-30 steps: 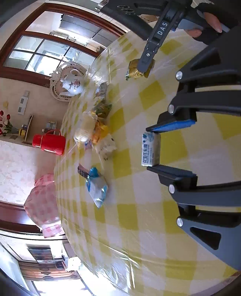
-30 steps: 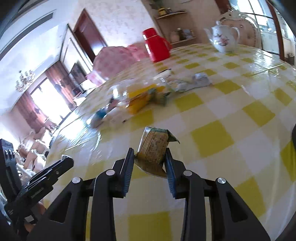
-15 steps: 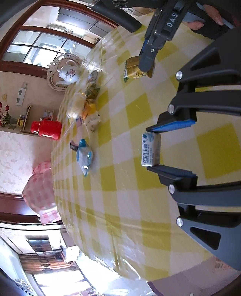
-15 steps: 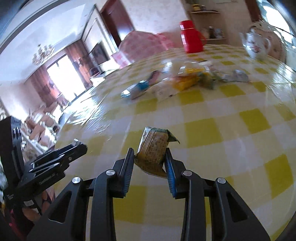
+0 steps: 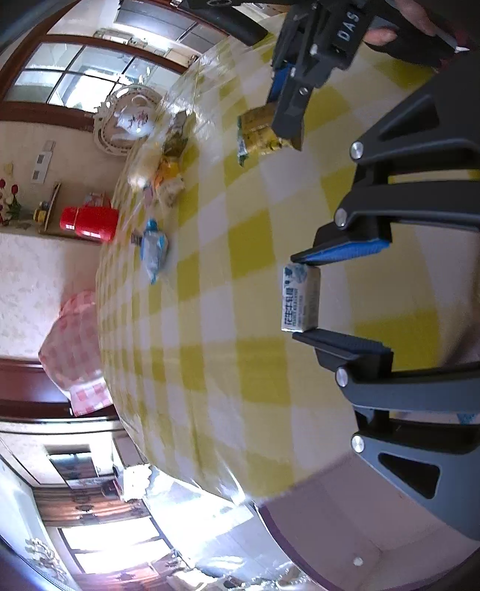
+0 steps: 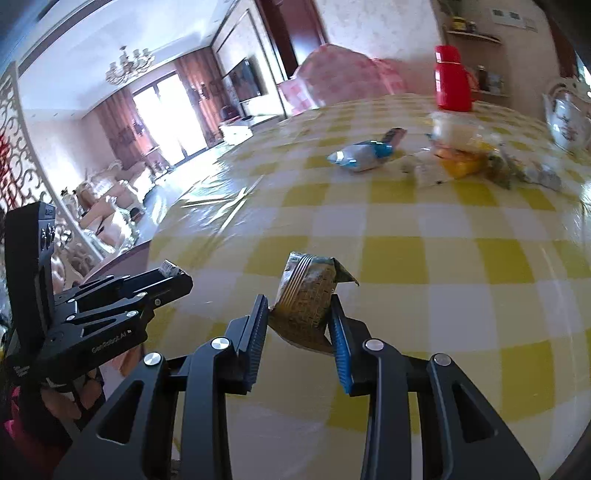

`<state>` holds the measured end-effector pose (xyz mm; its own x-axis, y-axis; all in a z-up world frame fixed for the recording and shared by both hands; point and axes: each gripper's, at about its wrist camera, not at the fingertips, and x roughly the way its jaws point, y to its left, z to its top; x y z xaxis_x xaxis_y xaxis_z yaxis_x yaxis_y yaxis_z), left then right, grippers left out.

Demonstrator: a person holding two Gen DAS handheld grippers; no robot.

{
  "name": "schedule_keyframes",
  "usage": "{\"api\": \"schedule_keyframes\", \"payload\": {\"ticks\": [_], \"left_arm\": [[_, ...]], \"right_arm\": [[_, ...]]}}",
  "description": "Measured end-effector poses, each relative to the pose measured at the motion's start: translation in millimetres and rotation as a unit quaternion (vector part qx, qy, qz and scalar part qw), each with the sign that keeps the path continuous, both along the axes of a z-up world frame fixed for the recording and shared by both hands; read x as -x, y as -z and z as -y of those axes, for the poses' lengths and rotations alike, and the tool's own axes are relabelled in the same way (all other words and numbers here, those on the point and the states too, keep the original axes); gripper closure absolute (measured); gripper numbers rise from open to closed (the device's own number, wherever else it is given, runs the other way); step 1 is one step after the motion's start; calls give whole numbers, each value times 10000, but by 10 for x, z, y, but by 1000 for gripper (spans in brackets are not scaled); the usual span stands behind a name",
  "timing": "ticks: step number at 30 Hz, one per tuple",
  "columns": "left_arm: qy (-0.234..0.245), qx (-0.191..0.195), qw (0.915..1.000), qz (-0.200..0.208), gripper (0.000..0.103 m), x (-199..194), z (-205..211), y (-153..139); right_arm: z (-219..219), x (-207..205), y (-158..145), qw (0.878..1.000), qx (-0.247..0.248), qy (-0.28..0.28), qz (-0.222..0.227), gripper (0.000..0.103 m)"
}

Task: Organize snacks
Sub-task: 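Carry both held snacks toward the purple-rimmed white box, then open both grippers to drop the snacks into the box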

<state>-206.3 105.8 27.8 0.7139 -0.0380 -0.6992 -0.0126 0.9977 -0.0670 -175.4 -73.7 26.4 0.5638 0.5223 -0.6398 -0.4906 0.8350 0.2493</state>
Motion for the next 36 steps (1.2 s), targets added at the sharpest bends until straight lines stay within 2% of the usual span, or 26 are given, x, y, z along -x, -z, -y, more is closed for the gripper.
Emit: {"api": "schedule_keyframes", "payload": {"ticks": [8,16,23,26,29,33,34,35,36], "left_arm": [[-572,-44,9983,-50,68,374,-615,-29],[-1072,-285,9938,-72,68,537,-1104,-148],[-1451,-874,9843,-502,68,564,-1413,-84],[-1622,-982,9798,-643,67,568,-1562,-48],[-1965,-1176,9707,-733,67,606,-1757,-25],[-2224,-1172,9645,-805,66,660,-1944,-13],[-2319,-1211,9614,-857,63,665,-1987,-1],[-2417,-1254,9579,-906,44,665,-2021,12],[-2503,-1289,9553,-907,20,667,-2041,15]], "right_arm": [[-535,251,-69,9976,164,-662,101,69],[-1204,613,-51,9853,513,-1621,188,69],[-1877,940,17,9605,888,-2632,163,69],[-2115,1038,115,9500,1033,-2946,40,69],[-2279,1125,198,9410,1089,-3203,-27,69],[-2410,1258,243,9314,1149,-3453,16,68],[-2438,1282,252,9276,1136,-3560,-13,68],[-2448,1302,251,9249,1103,-3638,-9,65],[-2443,1310,242,9244,1066,-3663,16,50]]}}
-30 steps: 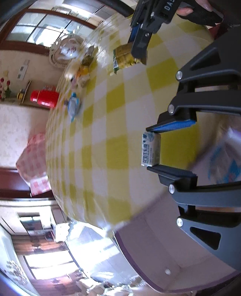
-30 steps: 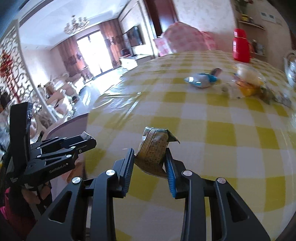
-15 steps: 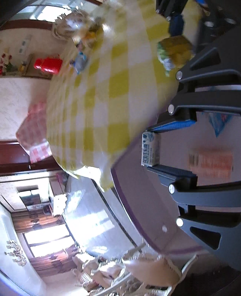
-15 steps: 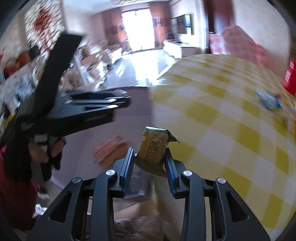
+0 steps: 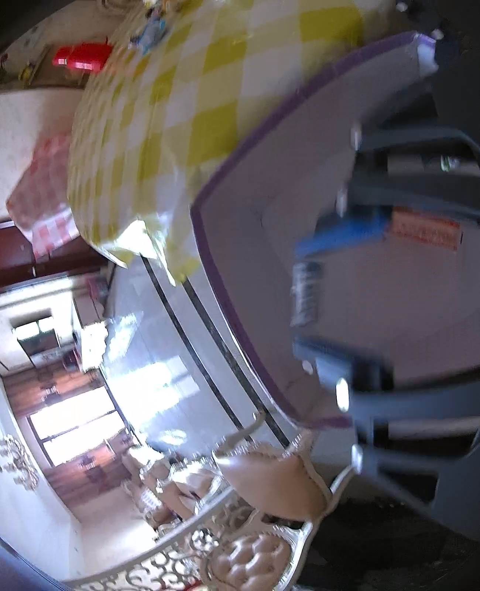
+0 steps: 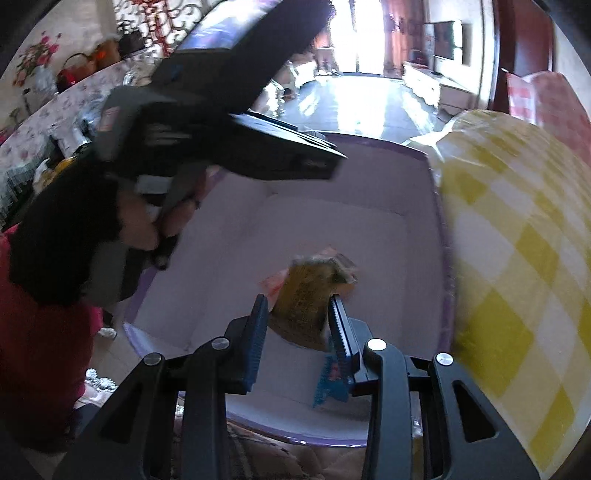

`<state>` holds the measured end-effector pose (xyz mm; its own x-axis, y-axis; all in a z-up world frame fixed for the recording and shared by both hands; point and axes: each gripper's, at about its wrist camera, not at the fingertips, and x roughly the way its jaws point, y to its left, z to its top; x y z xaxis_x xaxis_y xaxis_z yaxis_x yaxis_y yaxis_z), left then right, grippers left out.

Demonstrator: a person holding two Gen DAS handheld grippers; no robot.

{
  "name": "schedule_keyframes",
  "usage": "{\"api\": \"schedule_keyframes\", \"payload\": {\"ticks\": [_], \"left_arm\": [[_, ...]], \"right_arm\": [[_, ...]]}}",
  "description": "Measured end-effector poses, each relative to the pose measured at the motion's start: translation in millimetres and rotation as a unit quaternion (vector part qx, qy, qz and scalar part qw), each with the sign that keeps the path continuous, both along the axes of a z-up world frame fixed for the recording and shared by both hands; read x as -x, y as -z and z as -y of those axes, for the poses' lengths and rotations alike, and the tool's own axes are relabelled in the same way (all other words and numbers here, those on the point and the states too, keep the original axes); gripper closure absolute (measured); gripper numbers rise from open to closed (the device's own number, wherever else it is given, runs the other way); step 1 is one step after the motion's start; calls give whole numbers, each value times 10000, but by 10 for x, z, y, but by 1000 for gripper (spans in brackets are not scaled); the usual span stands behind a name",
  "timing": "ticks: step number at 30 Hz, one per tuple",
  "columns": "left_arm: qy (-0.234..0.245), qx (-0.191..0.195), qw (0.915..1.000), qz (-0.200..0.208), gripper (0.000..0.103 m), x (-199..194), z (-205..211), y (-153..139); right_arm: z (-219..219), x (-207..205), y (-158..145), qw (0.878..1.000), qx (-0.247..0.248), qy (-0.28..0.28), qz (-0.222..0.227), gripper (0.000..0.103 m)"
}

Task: Organize snacks
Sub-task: 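Open both grippers to drop the snacks into the box, then grasp the clear zip bag with barcode label using the right gripper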

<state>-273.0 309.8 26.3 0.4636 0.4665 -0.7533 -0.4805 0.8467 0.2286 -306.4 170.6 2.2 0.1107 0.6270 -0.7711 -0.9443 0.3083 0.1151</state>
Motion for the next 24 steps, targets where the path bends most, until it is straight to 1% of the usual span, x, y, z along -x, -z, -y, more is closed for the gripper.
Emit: {"api": "schedule_keyframes", "payload": {"ticks": [1,2,5,9,11,13,15,16,18,19,20,21,22,23,24], "left_arm": [[-63,-58,10000,26,16,6,-2,-7],[-77,-80,9999,32,15,1,11,-14],[-8,-62,10000,-4,10,-39,74,-6],[61,-193,9998,-64,9,-98,171,30],[95,-184,9998,-51,9,-118,218,20],[133,-141,9998,19,9,-148,279,-11],[213,-65,9997,107,8,-174,384,-66],[311,12,9993,182,8,-198,458,-101],[452,206,9981,367,8,-255,613,-184],[560,416,9963,508,6,-304,732,-240],[742,735,9924,653,2,-371,868,-293],[906,1005,9880,748,2,-434,967,-322],[1104,1331,9813,842,2,-531,1108,-354],[1325,1660,9729,915,2,-684,1306,-379],[1427,1780,9691,934,2,-783,1421,-386]], "right_arm": [[-16,-3,-2,10000,-41,16,4,33],[6,-9,-19,9999,-120,48,-8,30],[97,-76,-95,9992,-325,231,-40,30],[339,-236,-177,9966,-511,646,-63,28],[515,-359,-222,9938,-613,931,-47,26],[724,-509,-279,9889,-775,1259,-123,23],[982,-690,-352,9803,-967,1714,-183,18],[1081,-744,-379,9767,-1035,1869,-190,17],[1378,-908,-431,9644,-1194,2355,-137,16],[1469,-983,-432,9598,-1224,2525,-116,16],[1616,-1069,-432,9530,-1240,2764,-100,16],[1718,-1134,-425,9482,-1236,2924,-102,16],[1869,-1218,-404,9407,-1209,3166,-123,16],[2030,-1305,-378,9320,-1164,3429,-143,16],[2198,-1386,-354,9220,-1142,3697,-165,16]]}}
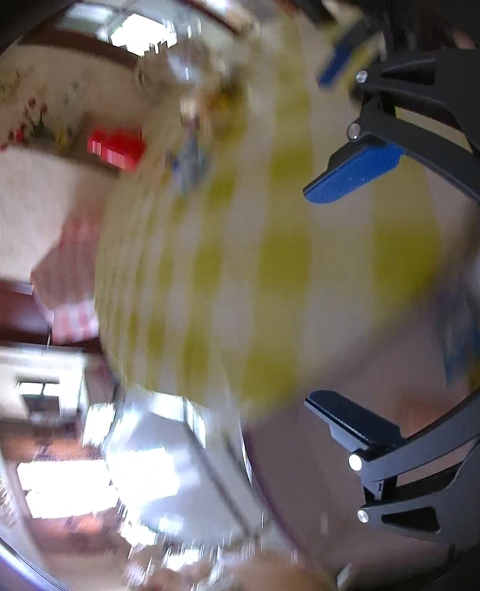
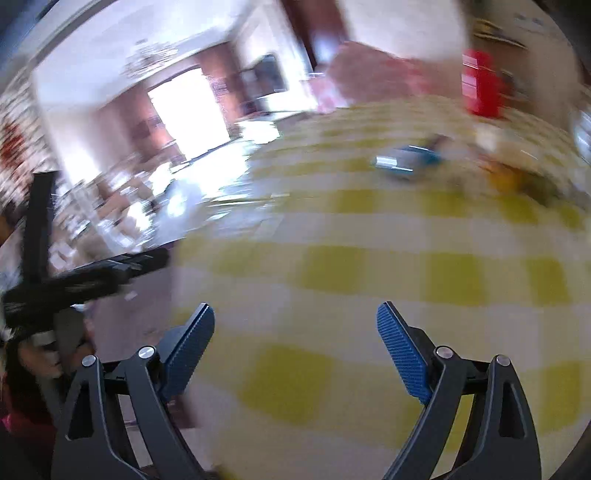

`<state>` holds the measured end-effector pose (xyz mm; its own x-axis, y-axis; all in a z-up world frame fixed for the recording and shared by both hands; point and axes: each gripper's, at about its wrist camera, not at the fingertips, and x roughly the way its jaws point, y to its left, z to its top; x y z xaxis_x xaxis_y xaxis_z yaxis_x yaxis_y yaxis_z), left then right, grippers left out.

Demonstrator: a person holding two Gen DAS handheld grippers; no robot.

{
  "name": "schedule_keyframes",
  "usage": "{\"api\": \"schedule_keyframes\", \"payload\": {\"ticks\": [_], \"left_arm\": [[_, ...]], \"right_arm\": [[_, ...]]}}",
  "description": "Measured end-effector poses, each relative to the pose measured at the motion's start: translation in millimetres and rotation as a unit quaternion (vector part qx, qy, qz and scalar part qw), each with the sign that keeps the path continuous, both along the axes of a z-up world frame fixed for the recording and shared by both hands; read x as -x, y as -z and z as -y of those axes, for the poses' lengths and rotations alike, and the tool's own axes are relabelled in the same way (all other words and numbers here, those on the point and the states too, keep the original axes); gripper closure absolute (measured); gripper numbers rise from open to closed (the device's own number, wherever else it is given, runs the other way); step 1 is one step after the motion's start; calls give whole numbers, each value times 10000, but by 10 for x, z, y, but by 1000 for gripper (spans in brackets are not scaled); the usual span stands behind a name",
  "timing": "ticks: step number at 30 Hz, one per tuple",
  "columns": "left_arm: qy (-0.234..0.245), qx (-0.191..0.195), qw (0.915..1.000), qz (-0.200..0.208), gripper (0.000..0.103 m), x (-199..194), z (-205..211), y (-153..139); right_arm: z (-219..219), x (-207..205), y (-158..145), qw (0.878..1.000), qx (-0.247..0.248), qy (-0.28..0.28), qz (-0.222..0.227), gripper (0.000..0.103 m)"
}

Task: Organize snacks
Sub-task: 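Grasp the clear zip bag with barcode label using the right gripper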

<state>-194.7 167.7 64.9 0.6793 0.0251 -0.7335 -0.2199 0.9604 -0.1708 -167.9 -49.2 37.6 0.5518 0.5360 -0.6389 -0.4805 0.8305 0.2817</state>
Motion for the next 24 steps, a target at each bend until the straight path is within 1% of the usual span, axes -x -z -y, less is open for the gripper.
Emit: {"api": "schedule_keyframes", "payload": {"ticks": [1,3,5,6,7,8,10,12,13,14,15,16,18,19,20,21,23,24], "left_arm": [[197,150,9997,86,2,-174,227,-11],[496,277,9978,329,2,-425,583,0],[845,563,9934,527,2,-652,886,62],[1034,829,9891,645,2,-778,1041,116],[1112,1027,9860,693,2,-890,1164,180],[1120,1132,9848,687,2,-949,1242,235],[1157,1462,9802,672,2,-1133,1404,375],[1141,1673,9770,669,2,-1253,1494,462],[1164,1789,9746,677,2,-1296,1528,454],[1279,1983,9678,873,2,-1288,1533,439],[1298,2009,9652,1053,2,-1254,1540,420],[1289,1928,9671,1043,2,-1254,1558,415],[1408,2018,9645,961,2,-1289,1585,439],[1397,2018,9647,957,2,-1307,1600,445],[1350,1972,9662,971,2,-1327,1615,444],[1365,1973,9658,987,2,-1326,1618,442],[1424,1949,9653,1000,2,-1323,1645,446],[1438,1939,9652,1004,2,-1323,1635,441]], "right_arm": [[123,-49,17,9998,-14,193,-40,16],[510,-180,40,9973,-78,730,-101,16],[835,-282,61,9930,-112,1174,-96,16],[1035,-351,75,9893,-158,1442,-124,16],[1164,-409,97,9863,-253,1622,-182,16],[1343,-477,109,9824,-436,1797,-265,16],[1602,-616,112,9772,-631,2008,-283,16],[1803,-829,52,9740,-731,2131,-219,16],[1862,-982,10,9734,-744,2156,-213,16],[1894,-1095,-39,9732,-791,2151,-211,16],[1911,-1241,-98,9721,-915,2148,-237,16],[1910,-1345,-130,9703,-992,2190,-282,16],[1894,-1680,-206,9640,-1222,2321,-441,16],[1883,-1835,-249,9616,-1333,2342,-526,16],[1860,-2003,-270,9586,-1441,2364,-662,16],[1826,-2185,-275,9548,-1529,2391,-887,16],[1730,-2461,-271,9483,-1586,2442,-1258,16],[1689,-2531,-284,9453,-1549,2530,-1356,16]]}}
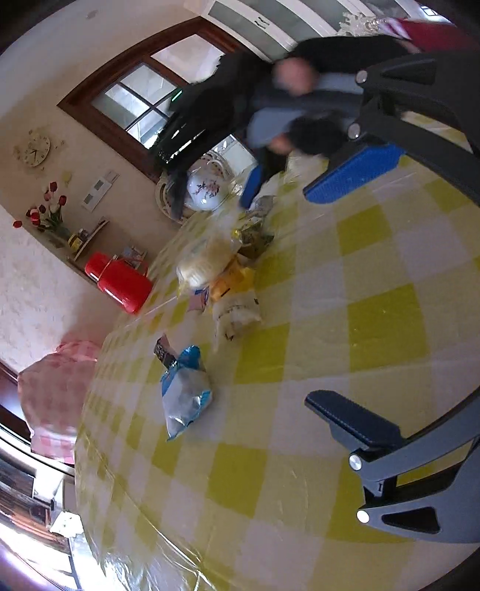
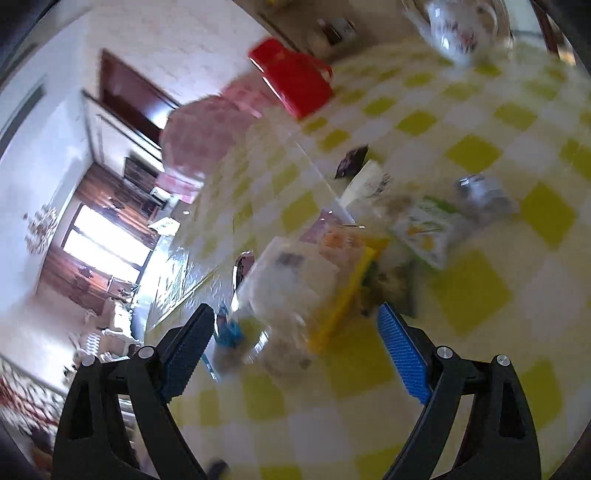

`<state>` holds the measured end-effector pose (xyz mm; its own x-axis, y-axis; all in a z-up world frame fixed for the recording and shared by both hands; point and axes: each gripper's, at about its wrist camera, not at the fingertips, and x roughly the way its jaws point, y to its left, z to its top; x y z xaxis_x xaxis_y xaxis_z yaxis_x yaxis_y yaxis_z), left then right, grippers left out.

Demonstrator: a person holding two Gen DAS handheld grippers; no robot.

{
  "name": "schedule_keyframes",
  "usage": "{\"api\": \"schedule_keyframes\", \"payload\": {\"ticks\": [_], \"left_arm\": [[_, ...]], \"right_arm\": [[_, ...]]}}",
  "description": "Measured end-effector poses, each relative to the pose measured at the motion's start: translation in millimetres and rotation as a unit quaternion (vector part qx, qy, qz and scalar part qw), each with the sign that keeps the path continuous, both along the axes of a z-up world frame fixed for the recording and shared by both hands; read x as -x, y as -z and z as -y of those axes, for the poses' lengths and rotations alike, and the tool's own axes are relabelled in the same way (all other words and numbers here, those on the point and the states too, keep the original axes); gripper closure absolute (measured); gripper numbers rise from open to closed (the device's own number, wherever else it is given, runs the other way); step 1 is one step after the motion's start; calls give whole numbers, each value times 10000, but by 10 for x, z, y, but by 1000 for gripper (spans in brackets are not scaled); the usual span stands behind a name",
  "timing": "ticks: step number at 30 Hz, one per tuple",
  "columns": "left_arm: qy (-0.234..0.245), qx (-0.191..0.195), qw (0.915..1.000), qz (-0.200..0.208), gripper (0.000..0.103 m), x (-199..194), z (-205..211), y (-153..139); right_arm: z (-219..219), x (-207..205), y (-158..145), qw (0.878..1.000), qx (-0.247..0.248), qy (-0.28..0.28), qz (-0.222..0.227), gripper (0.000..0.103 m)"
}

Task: Organize snacks
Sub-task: 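Grasp the clear zip bag with barcode label using the right gripper, then grasp the white wrapped pastry with the left gripper while the right holds the zip bag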

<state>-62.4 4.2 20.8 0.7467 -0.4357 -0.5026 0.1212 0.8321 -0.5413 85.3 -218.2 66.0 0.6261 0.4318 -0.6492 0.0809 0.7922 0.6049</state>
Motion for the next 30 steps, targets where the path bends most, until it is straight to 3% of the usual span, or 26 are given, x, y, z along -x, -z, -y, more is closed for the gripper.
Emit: {"api": "schedule_keyframes", "payload": {"ticks": [3,5,7,9,11,12,14,15,17,20,22,25,30], "left_arm": [[74,4,10000,8,2,14,-15,-2],[83,58,9999,9,2,15,-32,0],[-96,109,9999,-84,2,3,-84,24],[-239,228,9991,-272,2,-24,-153,66],[-227,275,9987,-365,2,-35,-177,84],[-189,186,9988,-402,2,-39,-155,84],[-105,-63,9993,-339,2,-27,-76,59],[-53,-52,9999,-70,2,22,-64,18],[-67,-114,9999,1,2,45,-64,12],[-83,-7,9999,-71,2,27,-90,26],[-123,54,9999,-95,2,25,-114,33],[-112,-1,9999,-90,2,29,-86,26],[40,-353,9993,-99,2,5,49,20]], "right_arm": [[-219,-274,92,9956,450,444,-698,16],[-345,-396,195,9916,459,557,-1078,16],[-498,-518,249,9888,460,586,-1291,16],[-670,-631,298,9820,952,583,-1520,16],[-737,-673,365,9800,1058,471,-1620,16],[-713,-669,377,9816,1035,456,-1538,19],[-658,-627,332,9860,1097,257,-1229,33],[-630,-558,261,9867,1373,38,-870,40],[-538,-422,188,9848,1635,-137,-574,42],[-201,26,93,9905,1262,-550,-27,43],[-29,359,63,9883,1325,-692,319,43],[160,797,192,9856,1416,-848,377,43],[306,1244,477,9745,2005,-963,302,42]]}}
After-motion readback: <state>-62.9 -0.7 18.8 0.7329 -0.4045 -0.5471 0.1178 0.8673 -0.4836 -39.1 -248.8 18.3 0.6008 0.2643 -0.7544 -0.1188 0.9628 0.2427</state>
